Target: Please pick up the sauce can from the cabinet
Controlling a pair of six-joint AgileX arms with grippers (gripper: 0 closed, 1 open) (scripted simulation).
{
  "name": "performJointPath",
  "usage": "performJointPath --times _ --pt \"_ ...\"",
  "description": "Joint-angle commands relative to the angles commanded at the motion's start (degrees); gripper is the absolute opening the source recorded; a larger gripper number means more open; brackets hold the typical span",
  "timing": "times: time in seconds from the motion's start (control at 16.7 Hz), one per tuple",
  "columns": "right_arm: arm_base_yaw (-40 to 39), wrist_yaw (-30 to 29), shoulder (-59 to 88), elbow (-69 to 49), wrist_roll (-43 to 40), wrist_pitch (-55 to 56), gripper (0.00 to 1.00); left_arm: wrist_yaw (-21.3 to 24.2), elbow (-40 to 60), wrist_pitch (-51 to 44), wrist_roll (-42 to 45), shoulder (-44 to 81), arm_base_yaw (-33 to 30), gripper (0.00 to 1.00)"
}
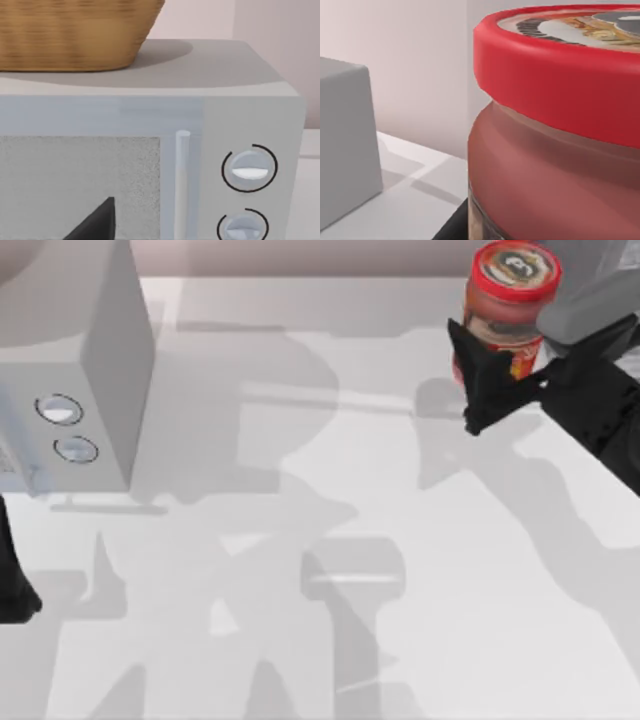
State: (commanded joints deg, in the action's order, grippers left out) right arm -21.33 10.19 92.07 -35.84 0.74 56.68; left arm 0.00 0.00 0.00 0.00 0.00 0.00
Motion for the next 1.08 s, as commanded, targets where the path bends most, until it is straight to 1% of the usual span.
performJointPath --times 0.24,0.42,0.6,0.96,1.08 --pt "-4.27 1.98 20.87 -7.47 0.09 11.88 0.00 0.00 0.00 0.00 0.00 0.00 0.00 1.00" --pt "-6.37 2.92 30.53 -11.45 0.03 18.08 0.00 0.00 0.00 0.00 0.00 0.00 0.00 1.00" --pt "-7.32 3.33 34.68 -13.37 -0.03 21.03 0.00 0.00 0.00 0.00 0.00 0.00 0.00 1.00" --pt "-7.12 3.32 34.98 -13.34 0.10 20.89 0.00 0.00 0.00 0.00 0.00 0.00 0.00 1.00" --pt "-7.73 3.28 37.09 -15.36 0.29 19.94 0.00 0.00 0.00 0.00 0.00 0.00 0.00 1.00"
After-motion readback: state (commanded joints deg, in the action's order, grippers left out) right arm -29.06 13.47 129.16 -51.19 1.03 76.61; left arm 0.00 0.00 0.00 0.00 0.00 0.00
